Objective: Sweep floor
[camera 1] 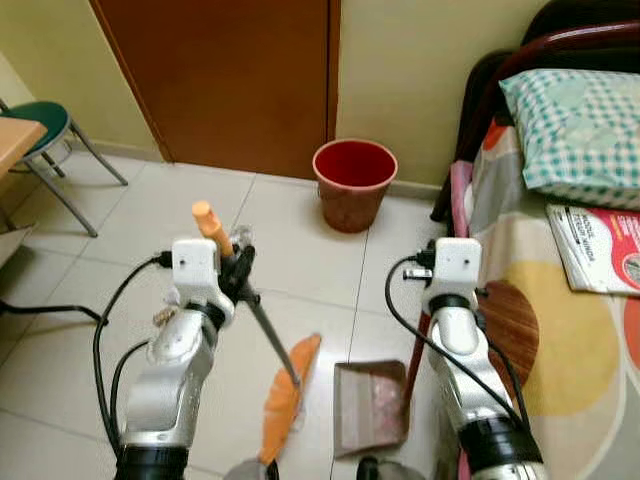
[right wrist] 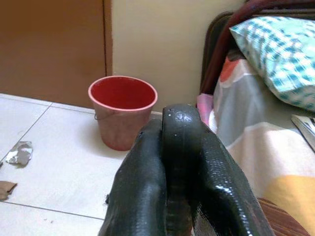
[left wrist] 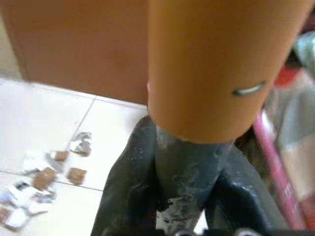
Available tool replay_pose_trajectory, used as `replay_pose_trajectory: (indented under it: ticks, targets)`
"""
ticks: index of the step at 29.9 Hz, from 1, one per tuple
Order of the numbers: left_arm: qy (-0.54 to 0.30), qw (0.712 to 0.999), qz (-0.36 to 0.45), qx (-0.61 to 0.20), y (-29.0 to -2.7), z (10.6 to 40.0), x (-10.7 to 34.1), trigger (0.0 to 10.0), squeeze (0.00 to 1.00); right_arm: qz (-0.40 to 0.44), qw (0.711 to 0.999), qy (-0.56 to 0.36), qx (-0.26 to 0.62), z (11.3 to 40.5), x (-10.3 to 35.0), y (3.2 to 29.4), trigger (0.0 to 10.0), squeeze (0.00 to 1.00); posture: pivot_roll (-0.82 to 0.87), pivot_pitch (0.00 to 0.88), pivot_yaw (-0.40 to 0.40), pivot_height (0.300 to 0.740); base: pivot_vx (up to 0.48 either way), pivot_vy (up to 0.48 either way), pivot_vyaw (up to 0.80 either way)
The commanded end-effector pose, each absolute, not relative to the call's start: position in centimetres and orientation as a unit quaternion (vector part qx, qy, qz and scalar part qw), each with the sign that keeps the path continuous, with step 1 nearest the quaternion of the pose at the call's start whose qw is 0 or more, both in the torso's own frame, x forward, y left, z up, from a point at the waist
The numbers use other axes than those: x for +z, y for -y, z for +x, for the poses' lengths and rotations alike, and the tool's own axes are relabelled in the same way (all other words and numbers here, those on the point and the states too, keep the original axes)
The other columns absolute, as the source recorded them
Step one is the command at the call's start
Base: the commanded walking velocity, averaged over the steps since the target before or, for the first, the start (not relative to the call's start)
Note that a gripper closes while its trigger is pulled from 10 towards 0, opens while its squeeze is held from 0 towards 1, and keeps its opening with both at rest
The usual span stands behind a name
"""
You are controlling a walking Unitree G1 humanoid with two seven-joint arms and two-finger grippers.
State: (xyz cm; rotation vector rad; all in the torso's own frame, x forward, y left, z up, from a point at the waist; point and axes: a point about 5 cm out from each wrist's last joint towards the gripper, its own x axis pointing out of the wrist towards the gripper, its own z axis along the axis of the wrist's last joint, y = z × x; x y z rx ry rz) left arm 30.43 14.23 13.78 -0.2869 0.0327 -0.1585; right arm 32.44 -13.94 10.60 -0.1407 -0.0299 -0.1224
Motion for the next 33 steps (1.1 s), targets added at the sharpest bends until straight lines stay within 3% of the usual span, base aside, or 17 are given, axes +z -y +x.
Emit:
replay_pose_trajectory:
  ticks: [1,11,18,24,27,30,33]
  targets:
    - [0.003,0.967,-0.239,-0.09,-13.3,30.9,15.0,10.0,0.0,-0.076,0.995,0.025,-0.053,32.7,10.7,13.3,10.0,0.0,0.05,0.192,0.01,0.74,0.0,0.0,0.0]
    - [0.046,0.95,-0.303,-0.056,-14.9,32.3,17.4,10.0,0.0,-0.072,0.995,0.031,-0.064,33.2,10.8,13.7,10.0,0.0,0.07,0.172,0.005,0.74,0.0,0.0,0.0]
    - [0.064,0.964,-0.255,-0.037,-18.1,32.1,18.3,10.0,0.0,-0.075,0.989,0.031,-0.123,33.0,11.0,17.0,10.0,0.0,0.08,0.159,0.007,0.74,0.0,0.0,0.0]
    - [0.036,0.987,-0.153,-0.029,-21.3,30.0,16.6,10.0,0.0,-0.078,0.982,0.026,-0.17,31.6,10.4,20.6,10.0,0.0,0.09,0.126,0.041,0.74,0.0,0.0,0.0]
    - [0.027,0.989,-0.14,-0.031,-21.4,29.5,16.0,10.0,0.0,-0.07,0.982,0.023,-0.174,31.2,10.1,20.9,10.0,0.0,0.1,0.118,0.044,0.74,0.0,0.0,0.0]
    - [-0.012,0.996,-0.075,-0.037,-21.5,28.0,12.9,10.0,0.0,-0.04,0.985,0.022,-0.168,30.0,9.6,20.8,10.0,0.0,0.11,0.105,0.049,0.74,0.0,0.0,0.0]
    - [-0.048,0.996,-0.061,-0.042,-21.1,26.5,10.2,10.0,0.0,-0.008,0.986,0.016,-0.168,28.6,8.9,20.8,10.0,0.0,0.1,0.097,0.052,0.74,0.0,0.0,0.0]
